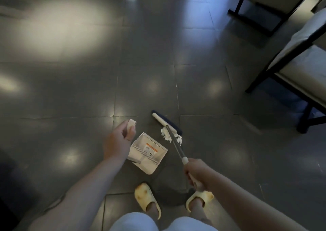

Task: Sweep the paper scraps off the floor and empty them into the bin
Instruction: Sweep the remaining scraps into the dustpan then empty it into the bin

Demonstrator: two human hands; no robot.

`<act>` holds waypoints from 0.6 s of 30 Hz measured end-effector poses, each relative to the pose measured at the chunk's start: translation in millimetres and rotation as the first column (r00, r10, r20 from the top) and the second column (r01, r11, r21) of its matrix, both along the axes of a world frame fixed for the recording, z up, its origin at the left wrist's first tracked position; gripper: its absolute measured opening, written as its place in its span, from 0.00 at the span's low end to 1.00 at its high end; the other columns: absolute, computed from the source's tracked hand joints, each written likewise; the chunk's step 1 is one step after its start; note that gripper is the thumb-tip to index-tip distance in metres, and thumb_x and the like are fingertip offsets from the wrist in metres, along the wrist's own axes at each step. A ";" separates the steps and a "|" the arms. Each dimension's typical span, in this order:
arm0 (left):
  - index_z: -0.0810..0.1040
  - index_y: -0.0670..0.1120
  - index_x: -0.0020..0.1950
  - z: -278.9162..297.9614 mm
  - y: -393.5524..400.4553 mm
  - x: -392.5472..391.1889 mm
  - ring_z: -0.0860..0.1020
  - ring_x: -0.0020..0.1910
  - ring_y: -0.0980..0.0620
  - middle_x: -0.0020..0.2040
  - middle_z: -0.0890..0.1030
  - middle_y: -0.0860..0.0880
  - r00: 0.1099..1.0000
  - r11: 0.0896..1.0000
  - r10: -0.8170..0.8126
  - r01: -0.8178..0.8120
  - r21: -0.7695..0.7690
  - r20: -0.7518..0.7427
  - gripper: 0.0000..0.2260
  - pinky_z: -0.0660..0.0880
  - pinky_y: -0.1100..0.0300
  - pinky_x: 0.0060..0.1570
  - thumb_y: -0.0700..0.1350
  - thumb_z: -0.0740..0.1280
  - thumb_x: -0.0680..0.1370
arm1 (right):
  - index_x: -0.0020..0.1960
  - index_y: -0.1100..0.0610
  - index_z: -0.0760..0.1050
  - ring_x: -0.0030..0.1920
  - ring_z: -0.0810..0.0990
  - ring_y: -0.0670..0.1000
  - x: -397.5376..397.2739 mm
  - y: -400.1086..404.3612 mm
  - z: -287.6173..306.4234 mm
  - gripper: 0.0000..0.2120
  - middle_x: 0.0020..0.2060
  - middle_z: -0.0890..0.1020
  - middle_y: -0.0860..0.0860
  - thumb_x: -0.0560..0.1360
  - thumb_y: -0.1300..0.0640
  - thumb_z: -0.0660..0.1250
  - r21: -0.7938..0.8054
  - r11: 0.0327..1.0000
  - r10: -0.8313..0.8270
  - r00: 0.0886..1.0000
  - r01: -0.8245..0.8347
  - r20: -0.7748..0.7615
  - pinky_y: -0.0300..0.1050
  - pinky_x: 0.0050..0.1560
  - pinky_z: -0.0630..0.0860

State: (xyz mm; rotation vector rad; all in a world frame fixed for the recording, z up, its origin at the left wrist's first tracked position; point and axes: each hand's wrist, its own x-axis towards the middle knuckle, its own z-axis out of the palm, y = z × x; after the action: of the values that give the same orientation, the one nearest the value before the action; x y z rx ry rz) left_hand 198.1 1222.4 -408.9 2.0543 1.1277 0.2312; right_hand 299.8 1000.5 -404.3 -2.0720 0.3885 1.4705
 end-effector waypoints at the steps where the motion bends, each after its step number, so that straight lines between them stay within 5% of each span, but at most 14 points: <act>1: 0.80 0.49 0.64 0.3 -0.8 0.5 0.76 0.41 0.50 0.42 0.79 0.51 1.000 1.000 -0.003 0.003 0.002 -0.004 0.15 0.66 0.56 0.36 0.52 0.63 0.81 | 0.60 0.57 0.73 0.27 0.70 0.48 -1.6 -8.1 6.0 0.16 0.35 0.74 0.56 0.74 0.67 0.58 0.015 0.999 0.030 0.999 -0.030 -0.015 0.37 0.22 0.68; 5: 0.77 0.48 0.68 3.0 -1.4 1.2 0.77 0.47 0.51 0.51 0.82 0.49 1.000 1.000 -0.011 0.011 -0.022 0.012 0.18 0.69 0.57 0.43 0.53 0.63 0.81 | 0.57 0.50 0.75 0.20 0.68 0.46 6.5 -40.7 38.5 0.18 0.31 0.73 0.55 0.75 0.68 0.58 0.109 0.990 0.103 0.991 -0.094 -0.082 0.35 0.18 0.64; 11: 0.79 0.47 0.66 8.6 -3.2 -3.5 0.75 0.42 0.50 0.42 0.77 0.53 1.000 1.000 -0.016 0.016 -0.019 0.005 0.17 0.69 0.56 0.41 0.54 0.63 0.81 | 0.60 0.43 0.77 0.19 0.68 0.50 34.9 -94.4 75.8 0.24 0.28 0.73 0.58 0.71 0.67 0.63 0.173 0.983 0.090 0.983 -0.062 -0.161 0.35 0.17 0.64; 15: 0.77 0.48 0.68 8.8 -3.8 -4.3 0.77 0.46 0.51 0.46 0.77 0.54 1.000 1.000 -0.007 0.006 -0.020 -0.010 0.18 0.68 0.57 0.42 0.54 0.63 0.81 | 0.58 0.40 0.79 0.27 0.72 0.54 34.4 -108.0 99.3 0.32 0.31 0.76 0.59 0.55 0.57 0.72 0.173 0.980 0.115 0.987 -0.095 -0.113 0.40 0.24 0.70; 18: 0.76 0.49 0.70 7.8 -8.9 -12.5 0.76 0.47 0.52 0.50 0.81 0.49 0.999 1.000 -0.019 0.019 -0.004 -0.042 0.19 0.68 0.59 0.40 0.54 0.62 0.81 | 0.62 0.40 0.77 0.26 0.71 0.54 28.3 -103.4 100.0 0.28 0.30 0.76 0.58 0.67 0.63 0.69 0.147 0.985 0.093 0.996 -0.094 0.013 0.40 0.23 0.68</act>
State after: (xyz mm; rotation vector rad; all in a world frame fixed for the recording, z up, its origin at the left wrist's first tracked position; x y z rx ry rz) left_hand 185.6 1213.5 -401.0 2.0748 1.1328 0.1769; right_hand 328.1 897.0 -304.3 -1.9996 0.1756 1.5000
